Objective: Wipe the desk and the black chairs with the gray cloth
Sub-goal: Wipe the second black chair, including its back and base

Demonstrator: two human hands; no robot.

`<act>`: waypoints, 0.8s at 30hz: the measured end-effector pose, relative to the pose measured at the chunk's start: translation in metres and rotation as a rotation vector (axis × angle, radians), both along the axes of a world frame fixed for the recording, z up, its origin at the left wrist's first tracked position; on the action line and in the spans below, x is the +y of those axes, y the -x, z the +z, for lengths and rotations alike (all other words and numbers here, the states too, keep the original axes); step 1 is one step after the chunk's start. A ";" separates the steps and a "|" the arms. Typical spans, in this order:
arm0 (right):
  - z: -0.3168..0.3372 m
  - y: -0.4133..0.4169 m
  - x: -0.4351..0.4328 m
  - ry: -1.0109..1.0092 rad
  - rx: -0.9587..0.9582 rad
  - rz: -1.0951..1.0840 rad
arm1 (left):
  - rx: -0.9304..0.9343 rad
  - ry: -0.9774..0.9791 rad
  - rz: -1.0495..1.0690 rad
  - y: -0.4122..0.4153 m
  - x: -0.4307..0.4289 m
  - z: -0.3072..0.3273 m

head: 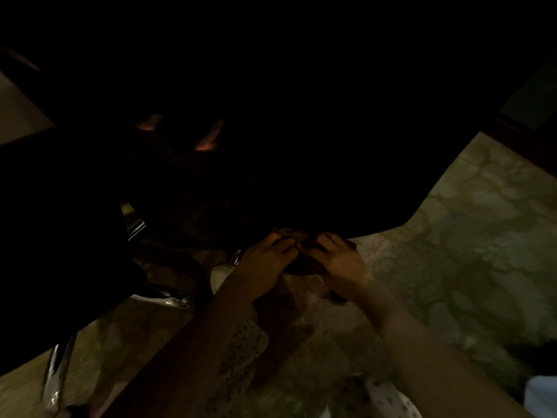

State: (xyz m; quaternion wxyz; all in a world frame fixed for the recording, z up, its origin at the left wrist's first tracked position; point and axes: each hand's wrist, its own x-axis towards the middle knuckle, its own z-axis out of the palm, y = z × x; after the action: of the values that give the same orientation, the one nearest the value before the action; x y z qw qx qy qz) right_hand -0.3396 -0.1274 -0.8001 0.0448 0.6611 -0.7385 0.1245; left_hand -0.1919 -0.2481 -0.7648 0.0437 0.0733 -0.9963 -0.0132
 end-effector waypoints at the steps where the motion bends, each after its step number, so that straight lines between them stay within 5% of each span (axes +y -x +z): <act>1: 0.004 -0.001 -0.002 -0.042 -0.045 0.008 | -0.066 -0.063 0.033 0.002 0.004 0.006; 4: 0.012 -0.009 -0.001 -0.260 -0.117 -0.031 | -0.320 -0.116 0.166 0.005 0.008 0.011; 6: 0.019 -0.012 0.003 -0.354 -0.124 -0.068 | -0.323 -0.120 0.190 0.003 0.011 0.021; 14: 0.092 -0.037 0.003 -0.201 -0.112 0.008 | -0.262 -0.036 0.209 -0.033 0.013 0.091; 18: 0.143 -0.059 -0.003 -0.169 0.011 0.019 | -0.078 0.013 0.219 -0.063 0.012 0.130; 24: 0.214 -0.092 -0.015 0.194 0.253 0.054 | 0.388 0.209 0.097 -0.106 -0.008 0.188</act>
State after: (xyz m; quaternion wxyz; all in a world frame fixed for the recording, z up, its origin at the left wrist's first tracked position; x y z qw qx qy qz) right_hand -0.2473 -0.1420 -0.5860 0.1976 0.6839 -0.6933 0.1122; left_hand -0.0863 -0.2559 -0.5764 0.2425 0.1122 -0.9605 0.0782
